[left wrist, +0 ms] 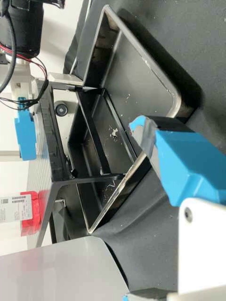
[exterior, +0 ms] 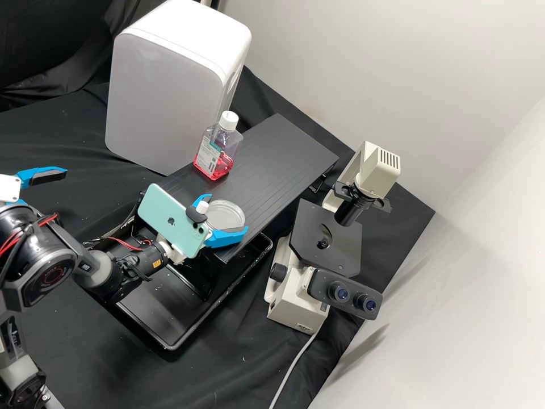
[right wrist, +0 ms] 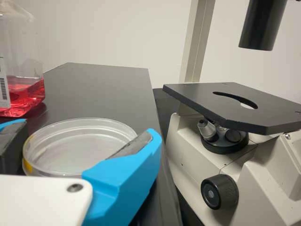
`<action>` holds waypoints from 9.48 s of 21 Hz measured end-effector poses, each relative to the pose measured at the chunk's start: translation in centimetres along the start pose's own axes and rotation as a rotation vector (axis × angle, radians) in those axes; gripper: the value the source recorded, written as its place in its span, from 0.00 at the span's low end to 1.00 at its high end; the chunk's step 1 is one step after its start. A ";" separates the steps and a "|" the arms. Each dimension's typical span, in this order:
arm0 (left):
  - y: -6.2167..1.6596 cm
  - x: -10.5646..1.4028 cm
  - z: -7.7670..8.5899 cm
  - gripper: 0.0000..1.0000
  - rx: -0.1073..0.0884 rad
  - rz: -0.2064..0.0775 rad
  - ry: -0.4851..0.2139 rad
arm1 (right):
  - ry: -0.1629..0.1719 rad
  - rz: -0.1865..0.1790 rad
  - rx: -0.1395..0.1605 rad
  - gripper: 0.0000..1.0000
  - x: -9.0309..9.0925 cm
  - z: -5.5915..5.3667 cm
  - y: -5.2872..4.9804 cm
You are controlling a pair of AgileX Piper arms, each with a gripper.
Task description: Remove the lid from the petri dish
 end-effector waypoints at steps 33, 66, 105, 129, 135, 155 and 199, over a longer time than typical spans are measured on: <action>-0.51 0.0 0.3 1.00 0.015 -0.023 -0.016 | 0.088 0.087 0.031 0.00 -1.2 -1.7 1.9; -0.78 0.0 0.4 1.00 0.023 -0.036 -0.017 | 0.049 0.045 0.030 1.00 -0.6 -0.3 0.1; -0.77 0.1 0.5 1.00 0.025 -0.035 -0.020 | 0.041 0.037 0.064 0.00 -0.5 0.0 0.0; -0.79 0.1 0.5 1.00 0.025 -0.035 -0.020 | 0.033 0.037 0.065 1.00 -0.5 0.0 0.0; -0.79 0.1 0.5 1.00 0.025 -0.035 -0.020 | 0.033 0.037 0.065 1.00 -0.5 0.0 0.0; -0.73 0.1 0.5 1.00 0.023 -0.032 -0.021 | 0.045 0.022 0.050 1.00 -0.5 -0.5 -0.5; -1.02 0.1 0.8 1.00 0.032 -0.045 -0.034 | 0.012 0.016 0.051 0.00 -0.4 0.1 -0.6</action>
